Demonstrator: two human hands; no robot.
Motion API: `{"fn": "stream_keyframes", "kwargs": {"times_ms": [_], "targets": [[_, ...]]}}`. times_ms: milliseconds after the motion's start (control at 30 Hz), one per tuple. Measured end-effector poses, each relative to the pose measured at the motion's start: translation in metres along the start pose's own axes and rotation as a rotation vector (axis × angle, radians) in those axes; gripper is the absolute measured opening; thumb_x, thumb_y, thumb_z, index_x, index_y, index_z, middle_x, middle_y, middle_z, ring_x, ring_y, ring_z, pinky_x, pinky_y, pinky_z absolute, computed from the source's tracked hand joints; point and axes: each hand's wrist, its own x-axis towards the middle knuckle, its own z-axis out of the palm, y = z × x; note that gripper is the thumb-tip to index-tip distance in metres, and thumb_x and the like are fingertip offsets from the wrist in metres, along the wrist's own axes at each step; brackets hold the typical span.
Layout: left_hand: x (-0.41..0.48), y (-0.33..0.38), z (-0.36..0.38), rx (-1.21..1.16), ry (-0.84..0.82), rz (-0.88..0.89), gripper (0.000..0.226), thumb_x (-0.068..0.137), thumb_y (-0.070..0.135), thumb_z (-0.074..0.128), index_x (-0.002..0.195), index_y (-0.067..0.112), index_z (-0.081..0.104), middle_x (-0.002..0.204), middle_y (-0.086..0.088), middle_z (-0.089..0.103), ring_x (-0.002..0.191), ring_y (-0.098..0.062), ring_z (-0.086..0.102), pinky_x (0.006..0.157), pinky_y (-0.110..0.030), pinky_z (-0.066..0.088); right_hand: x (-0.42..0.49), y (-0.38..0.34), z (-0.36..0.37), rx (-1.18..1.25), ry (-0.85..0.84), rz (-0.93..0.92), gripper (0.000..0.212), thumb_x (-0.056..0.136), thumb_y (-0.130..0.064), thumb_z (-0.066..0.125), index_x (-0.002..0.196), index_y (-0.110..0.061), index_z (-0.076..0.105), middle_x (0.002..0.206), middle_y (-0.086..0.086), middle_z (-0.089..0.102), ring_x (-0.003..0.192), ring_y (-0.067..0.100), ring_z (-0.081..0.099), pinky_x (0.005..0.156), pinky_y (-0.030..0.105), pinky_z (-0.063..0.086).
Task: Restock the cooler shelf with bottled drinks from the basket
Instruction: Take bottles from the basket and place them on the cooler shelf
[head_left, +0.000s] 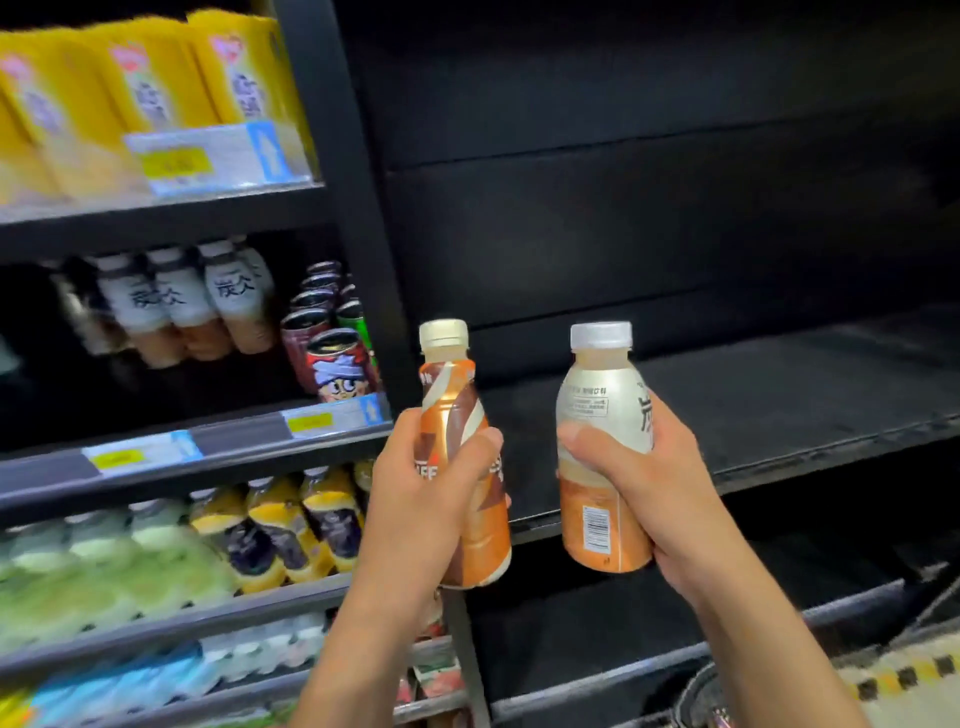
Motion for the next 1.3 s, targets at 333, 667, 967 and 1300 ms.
{"fn": "stream_keyframes", "kwargs": {"times_ms": [333, 667, 967, 1300], "targets": [[-0.042, 0.026, -0.151, 0.085, 0.274, 0.043, 0.022, 0.074, 0.044, 0.073, 0.093, 0.036, 0.066, 0.093, -0.006, 0.072, 0.089, -0.035, 0.07, 0.085, -0.062, 0.054, -0.029, -0.009, 0.154, 0.07, -0.255, -0.027, 0.043, 0.066, -0.039, 0.08, 0.106, -0.032, 0.066, 0.097, -0.001, 0.074, 0.088, 0.018, 0.072, 0.081, 0.048, 0.06], [-0.027, 0.038, -0.257, 0.149, 0.429, 0.063, 0.018, 0.076, 0.043, 0.073, 0.09, 0.034, 0.065, 0.09, -0.005, 0.07, 0.087, -0.03, 0.07, 0.085, -0.057, 0.056, -0.018, -0.014, 0.274, 0.078, -0.425, -0.06, 0.044, 0.065, -0.04, 0.08, 0.105, -0.027, 0.066, 0.093, 0.002, 0.073, 0.085, 0.02, 0.071, 0.076, 0.041, 0.058], [0.047, 0.035, -0.335, 0.197, 0.467, 0.05, 0.024, 0.081, 0.039, 0.074, 0.093, 0.022, 0.062, 0.083, -0.001, 0.067, 0.076, -0.014, 0.068, 0.077, -0.04, 0.058, 0.037, -0.009, 0.368, 0.088, -0.434, -0.057, 0.032, 0.079, -0.029, 0.079, 0.108, -0.027, 0.067, 0.094, -0.002, 0.075, 0.083, 0.013, 0.073, 0.069, 0.03, 0.056], [0.146, 0.034, -0.401, 0.235, 0.463, -0.039, 0.031, 0.08, 0.041, 0.073, 0.094, 0.016, 0.06, 0.087, -0.008, 0.068, 0.083, -0.025, 0.068, 0.075, -0.036, 0.055, 0.104, -0.014, 0.442, 0.076, -0.358, 0.096, 0.041, 0.071, -0.037, 0.082, 0.098, -0.008, 0.071, 0.078, 0.01, 0.075, 0.069, 0.023, 0.072, 0.063, 0.041, 0.059]]}}
